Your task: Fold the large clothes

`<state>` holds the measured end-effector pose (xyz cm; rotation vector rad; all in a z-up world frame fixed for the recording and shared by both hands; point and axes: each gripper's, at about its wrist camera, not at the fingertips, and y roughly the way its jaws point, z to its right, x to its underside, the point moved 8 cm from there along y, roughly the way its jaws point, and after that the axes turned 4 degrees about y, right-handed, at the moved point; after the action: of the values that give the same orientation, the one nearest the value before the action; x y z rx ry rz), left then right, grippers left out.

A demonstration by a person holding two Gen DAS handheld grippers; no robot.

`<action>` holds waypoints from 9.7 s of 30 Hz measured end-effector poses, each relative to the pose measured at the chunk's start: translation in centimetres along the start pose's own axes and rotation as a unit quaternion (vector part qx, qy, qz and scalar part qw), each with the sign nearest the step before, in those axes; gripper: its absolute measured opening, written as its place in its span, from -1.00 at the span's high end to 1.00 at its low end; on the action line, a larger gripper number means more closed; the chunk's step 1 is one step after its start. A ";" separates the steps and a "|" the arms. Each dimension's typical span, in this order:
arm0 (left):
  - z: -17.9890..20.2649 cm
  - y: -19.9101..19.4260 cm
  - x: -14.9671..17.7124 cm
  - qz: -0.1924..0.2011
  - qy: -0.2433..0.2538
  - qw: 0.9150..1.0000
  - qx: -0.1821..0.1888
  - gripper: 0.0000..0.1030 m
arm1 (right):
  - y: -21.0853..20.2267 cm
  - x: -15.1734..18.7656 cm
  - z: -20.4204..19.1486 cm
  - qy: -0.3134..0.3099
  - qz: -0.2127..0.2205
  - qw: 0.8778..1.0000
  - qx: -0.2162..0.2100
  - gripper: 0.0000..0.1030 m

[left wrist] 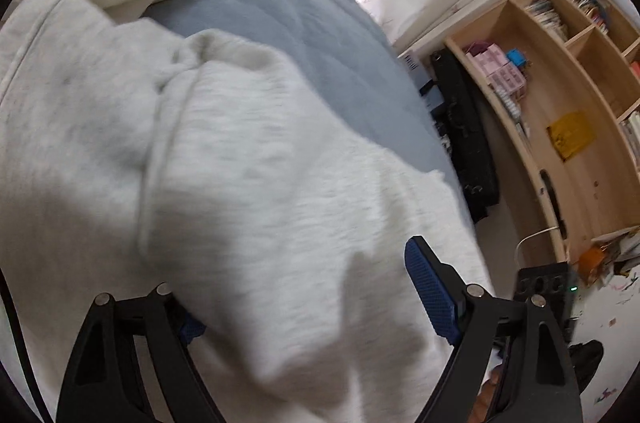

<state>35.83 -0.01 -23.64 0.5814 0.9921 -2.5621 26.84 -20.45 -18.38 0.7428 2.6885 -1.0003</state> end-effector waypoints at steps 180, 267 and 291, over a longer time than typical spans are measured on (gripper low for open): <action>-2.5 -23.0 22.3 0.057 -0.018 0.981 -0.183 -0.29 | -20.4 19.5 7.4 0.017 0.096 0.994 0.054 -0.09; -9.3 -16.2 -4.4 -0.009 -0.058 0.958 -0.282 -0.71 | -19.0 -8.8 1.2 0.030 0.111 0.987 0.112 -0.32; -11.9 -10.5 -7.4 -0.061 0.030 0.956 -0.284 0.75 | -9.1 -10.5 14.3 -0.015 0.023 0.973 0.227 0.69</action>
<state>40.58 16.76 -22.21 0.4429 1.7409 -2.1985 31.11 -39.75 -20.68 0.8507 2.4229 -1.6256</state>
